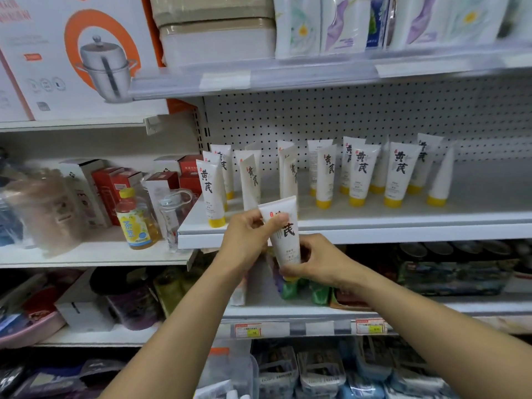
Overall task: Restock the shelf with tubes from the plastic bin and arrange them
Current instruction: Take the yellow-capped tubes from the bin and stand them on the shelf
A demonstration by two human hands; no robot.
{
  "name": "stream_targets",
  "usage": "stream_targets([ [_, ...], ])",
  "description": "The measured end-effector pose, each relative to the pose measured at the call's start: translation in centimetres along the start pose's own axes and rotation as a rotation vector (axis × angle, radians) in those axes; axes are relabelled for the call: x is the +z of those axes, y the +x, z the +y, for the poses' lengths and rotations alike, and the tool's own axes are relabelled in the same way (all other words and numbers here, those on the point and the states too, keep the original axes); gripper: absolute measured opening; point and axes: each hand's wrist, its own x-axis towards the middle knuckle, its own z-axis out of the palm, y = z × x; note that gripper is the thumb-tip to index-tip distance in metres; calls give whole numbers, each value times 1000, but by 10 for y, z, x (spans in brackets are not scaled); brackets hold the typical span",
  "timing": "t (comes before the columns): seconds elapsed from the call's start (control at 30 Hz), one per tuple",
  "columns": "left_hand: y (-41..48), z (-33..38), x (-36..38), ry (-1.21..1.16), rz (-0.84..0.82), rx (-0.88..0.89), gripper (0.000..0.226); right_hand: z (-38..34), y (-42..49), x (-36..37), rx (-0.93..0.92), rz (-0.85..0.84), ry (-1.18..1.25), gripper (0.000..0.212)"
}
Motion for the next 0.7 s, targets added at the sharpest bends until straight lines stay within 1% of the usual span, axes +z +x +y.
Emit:
stream_targets([
  [0.03,2,-1,2,31,-10,22,14,3,-1,-8,3,29,-18,31],
  [0.07,3,-3,3,74,-28,36,24,5,-1,-16,5,63,-24,34],
  [0.13,4,-10,2,218,-65,57,36,10,1,-33,24,154,-32,40],
  [0.23,-5,-24,-5,523,-133,92,33,14,8,-57,50,292,-95,36],
  [0.3,-14,-32,-9,676,-203,93,31,15,17,-71,56,354,-111,35],
  [0.37,-19,-40,-13,721,-216,84,30,18,27,-82,85,408,-139,42],
  [0.5,-22,-47,-19,769,-154,81,26,25,46,-92,161,458,-149,48],
  [0.6,-22,-50,-25,833,-86,79,27,30,54,-93,200,462,-156,46],
  [0.7,-21,-54,-31,873,-58,76,29,36,60,-91,215,447,-158,48],
])
